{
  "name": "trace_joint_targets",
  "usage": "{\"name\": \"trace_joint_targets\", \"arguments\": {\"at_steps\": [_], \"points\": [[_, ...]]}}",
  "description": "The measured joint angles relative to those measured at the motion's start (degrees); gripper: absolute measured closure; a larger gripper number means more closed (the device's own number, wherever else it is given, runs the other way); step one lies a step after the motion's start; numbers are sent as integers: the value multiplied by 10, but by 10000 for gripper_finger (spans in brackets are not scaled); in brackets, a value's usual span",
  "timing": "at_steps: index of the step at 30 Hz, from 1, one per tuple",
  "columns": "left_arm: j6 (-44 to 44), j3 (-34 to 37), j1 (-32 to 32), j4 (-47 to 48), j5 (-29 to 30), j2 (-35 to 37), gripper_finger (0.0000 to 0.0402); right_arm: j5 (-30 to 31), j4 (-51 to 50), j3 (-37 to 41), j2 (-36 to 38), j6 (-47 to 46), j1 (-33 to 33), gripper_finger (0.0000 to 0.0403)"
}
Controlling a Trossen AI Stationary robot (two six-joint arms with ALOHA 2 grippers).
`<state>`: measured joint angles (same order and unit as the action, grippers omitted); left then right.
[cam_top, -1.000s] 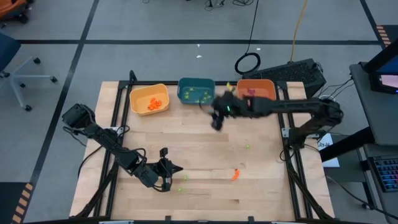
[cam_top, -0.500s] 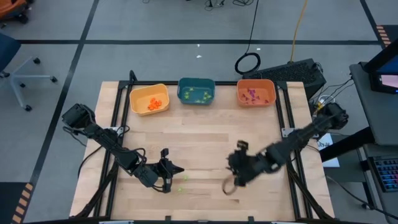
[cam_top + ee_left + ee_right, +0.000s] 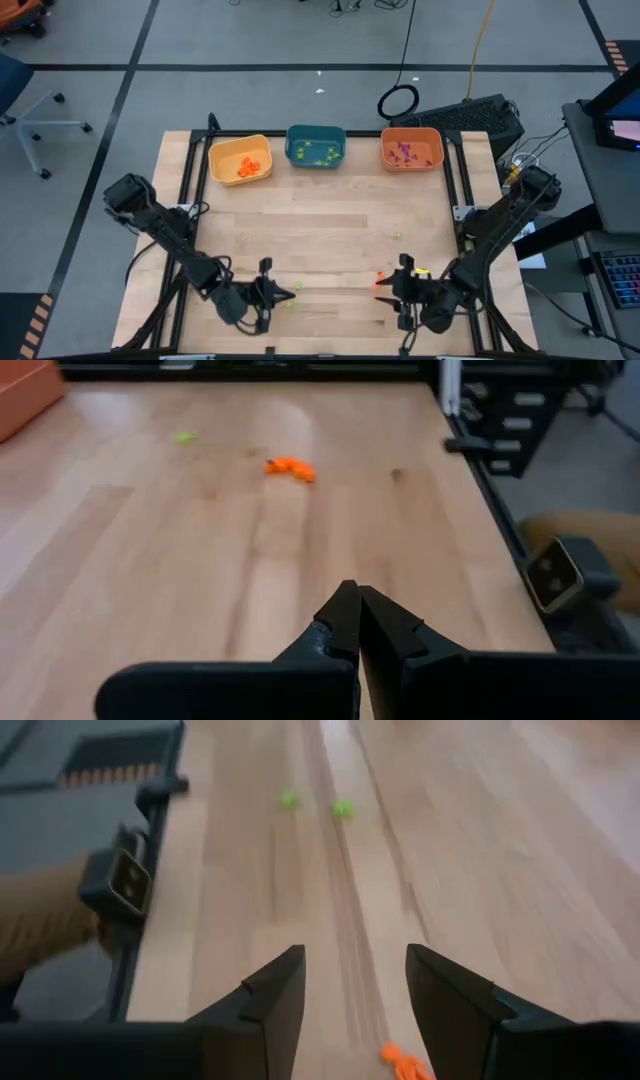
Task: Sort Halloween decoration
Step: Put the green spider toy into the blue bin
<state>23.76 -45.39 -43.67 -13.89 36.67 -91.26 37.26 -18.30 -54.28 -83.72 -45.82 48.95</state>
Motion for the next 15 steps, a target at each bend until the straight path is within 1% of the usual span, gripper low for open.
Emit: {"name": "trace_joint_targets", "arguments": {"at_steps": [4,6,8,12,15], "points": [[-4,-50,-26,39,0,-41,395,48,82,19,-15,43,17,243],[-3,-75,-41,78,-2,-64,395,49,101,19,-29,60,19,243],[-2,-99,-54,110,-20,-87,395,49,116,19,-42,63,18,243],[-1,-131,-80,139,-57,-122,394,49,142,19,-71,58,18,243],[-1,-149,-94,150,-67,-142,374,48,168,19,-97,60,18,243]]}}
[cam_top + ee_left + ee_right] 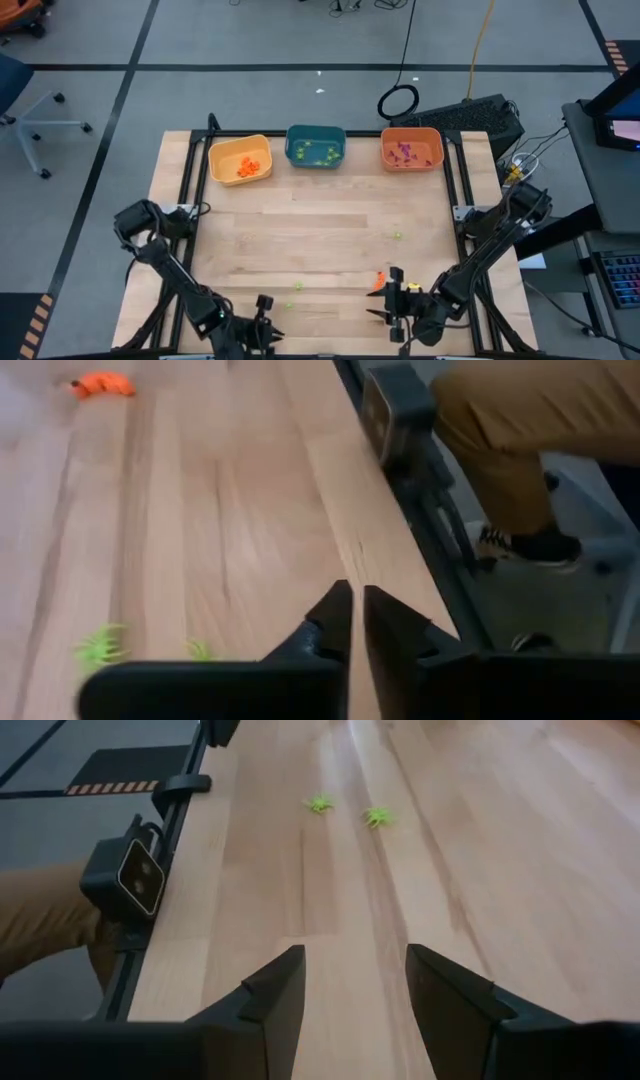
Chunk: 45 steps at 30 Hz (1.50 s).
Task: Sort Halloween decoration
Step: Put the green spider toy into the blue bin
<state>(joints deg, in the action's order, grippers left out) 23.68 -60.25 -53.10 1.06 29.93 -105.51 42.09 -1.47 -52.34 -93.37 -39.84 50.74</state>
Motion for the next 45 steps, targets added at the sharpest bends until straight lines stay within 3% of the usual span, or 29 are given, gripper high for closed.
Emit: {"name": "trace_joint_targets", "arguments": {"at_steps": [7,10,22,36,45], "points": [[0,-5,-3,41,46,-28,281,-1,57,0,-49,0,0,243],[0,-5,7,70,52,-35,262,-1,86,0,-61,6,0,243],[6,-5,40,136,46,-38,259,1,181,0,-76,75,0,243],[45,-4,47,164,25,-42,259,1,198,0,-76,86,-1,243],[40,0,64,169,65,-45,259,18,201,0,-76,92,-1,243]]}}
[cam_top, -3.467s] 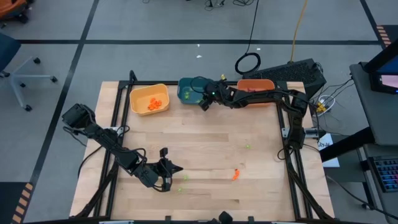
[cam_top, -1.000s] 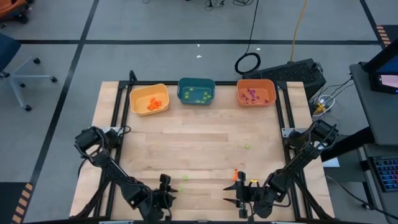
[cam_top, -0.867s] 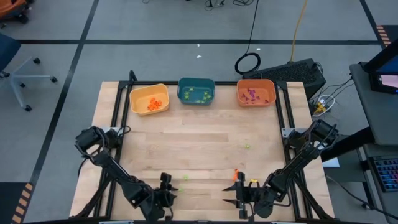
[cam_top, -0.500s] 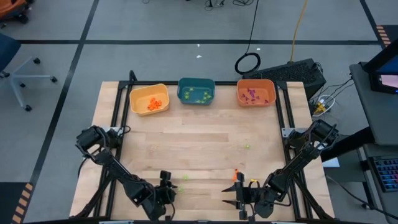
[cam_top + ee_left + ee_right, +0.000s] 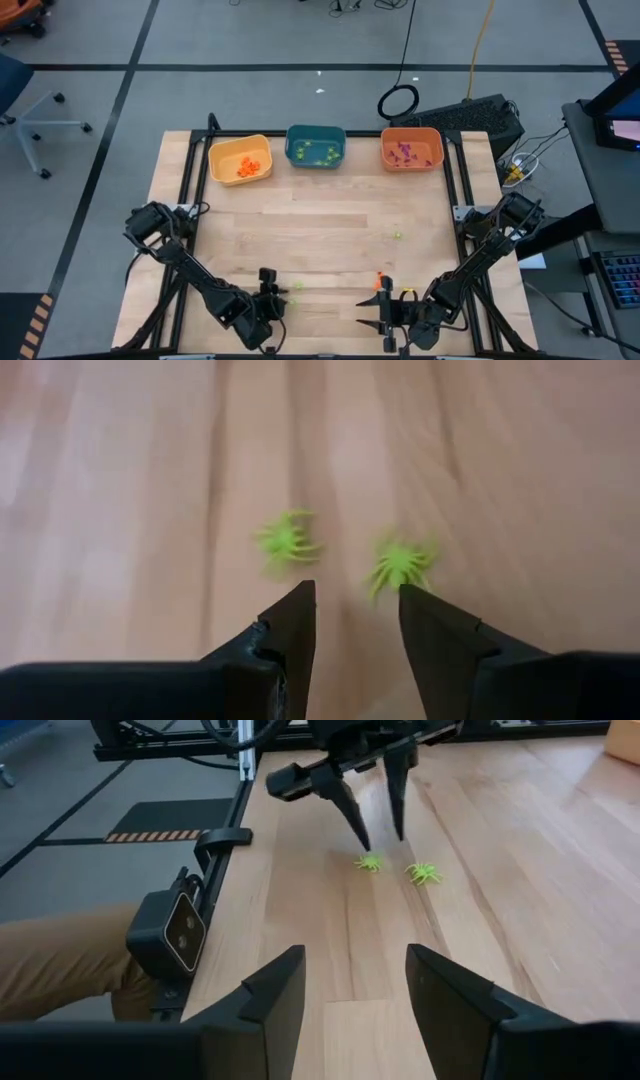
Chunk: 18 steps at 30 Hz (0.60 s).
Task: Sort Halloween decoration
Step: Put the green spider toy into the blue bin
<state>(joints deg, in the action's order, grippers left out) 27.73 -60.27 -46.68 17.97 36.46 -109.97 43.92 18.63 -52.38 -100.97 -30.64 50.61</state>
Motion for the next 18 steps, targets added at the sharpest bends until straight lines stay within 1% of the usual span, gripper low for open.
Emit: {"name": "trace_joint_targets", "arguments": {"at_steps": [2,7,13,18], "points": [[1,0,6,13,10,0,259,0,0,0,0,0,0,243],[5,-1,14,25,3,1,259,0,0,0,0,-1,0,243],[17,-32,-13,14,-6,3,259,0,0,0,0,1,0,243],[5,-35,-24,2,-7,3,259,0,0,0,0,-1,0,243]]}}
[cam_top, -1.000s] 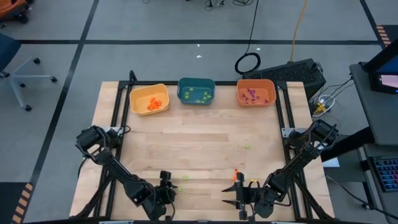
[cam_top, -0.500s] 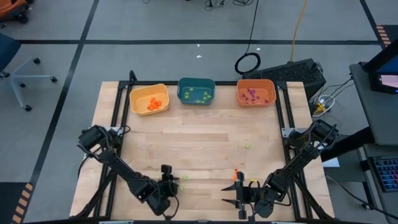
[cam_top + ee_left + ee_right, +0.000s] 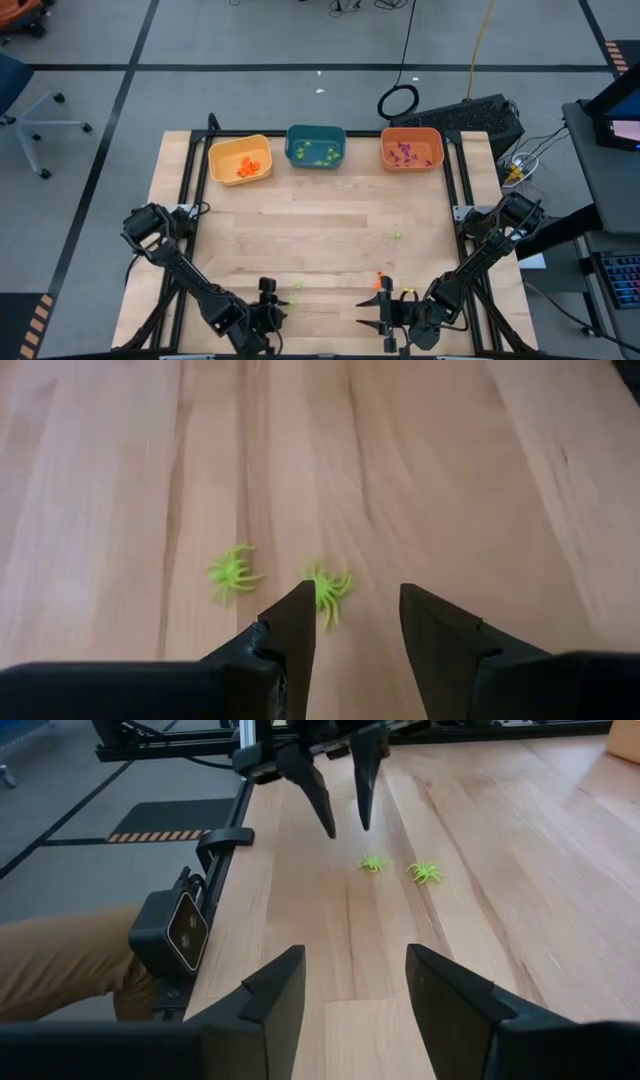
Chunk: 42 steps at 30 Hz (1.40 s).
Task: Sort Halloween decoration
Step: Put the green spider toy into the blue bin
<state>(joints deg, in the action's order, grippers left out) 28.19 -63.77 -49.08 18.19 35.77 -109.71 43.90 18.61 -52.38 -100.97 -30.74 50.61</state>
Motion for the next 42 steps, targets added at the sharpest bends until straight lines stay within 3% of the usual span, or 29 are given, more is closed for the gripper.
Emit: {"name": "trace_joint_targets", "arguments": {"at_steps": [8,14,32,42], "points": [[-48,4,18,-79,-5,-40,259,0,0,0,0,0,0,243],[-45,3,20,-80,1,-54,262,-1,0,0,0,0,0,243],[-31,3,42,-69,-11,-55,396,-2,0,0,0,0,0,243],[-43,-12,27,-61,31,-54,401,-2,0,0,0,-4,0,243]]}}
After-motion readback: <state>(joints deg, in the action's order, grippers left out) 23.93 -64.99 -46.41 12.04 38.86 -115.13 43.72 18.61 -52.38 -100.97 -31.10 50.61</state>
